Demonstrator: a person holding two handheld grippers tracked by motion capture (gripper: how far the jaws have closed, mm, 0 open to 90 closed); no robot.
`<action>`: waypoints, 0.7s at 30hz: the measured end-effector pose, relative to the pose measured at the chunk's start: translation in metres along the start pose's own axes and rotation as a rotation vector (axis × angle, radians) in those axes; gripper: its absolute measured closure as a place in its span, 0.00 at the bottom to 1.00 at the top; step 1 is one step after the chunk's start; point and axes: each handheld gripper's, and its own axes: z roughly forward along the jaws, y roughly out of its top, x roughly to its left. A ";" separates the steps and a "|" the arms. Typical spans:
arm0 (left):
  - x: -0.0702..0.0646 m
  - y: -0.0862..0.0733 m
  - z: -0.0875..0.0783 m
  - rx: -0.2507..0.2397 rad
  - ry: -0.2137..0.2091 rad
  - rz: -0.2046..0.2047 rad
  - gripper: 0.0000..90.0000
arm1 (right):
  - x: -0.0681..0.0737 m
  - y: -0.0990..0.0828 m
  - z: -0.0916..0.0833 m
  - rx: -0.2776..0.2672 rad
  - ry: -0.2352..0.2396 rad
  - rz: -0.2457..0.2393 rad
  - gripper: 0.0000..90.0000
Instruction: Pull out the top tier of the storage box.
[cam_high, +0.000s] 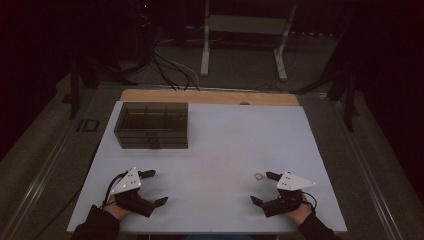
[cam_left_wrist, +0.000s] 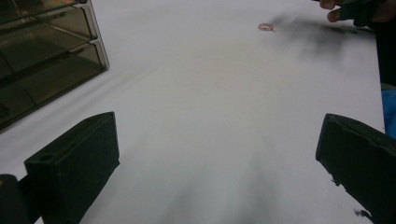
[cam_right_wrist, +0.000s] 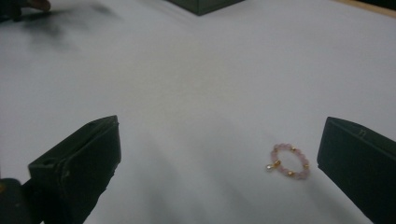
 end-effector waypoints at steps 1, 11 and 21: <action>0.001 0.000 0.000 0.003 0.001 0.000 0.01 | 0.001 0.000 0.001 0.005 0.006 0.001 0.00; -0.003 0.002 0.001 0.013 -0.015 0.027 0.01 | 0.001 -0.001 0.001 0.012 0.024 -0.004 0.00; -0.011 0.006 0.001 0.011 -0.076 0.064 0.01 | 0.004 0.001 0.001 0.006 0.029 -0.013 0.00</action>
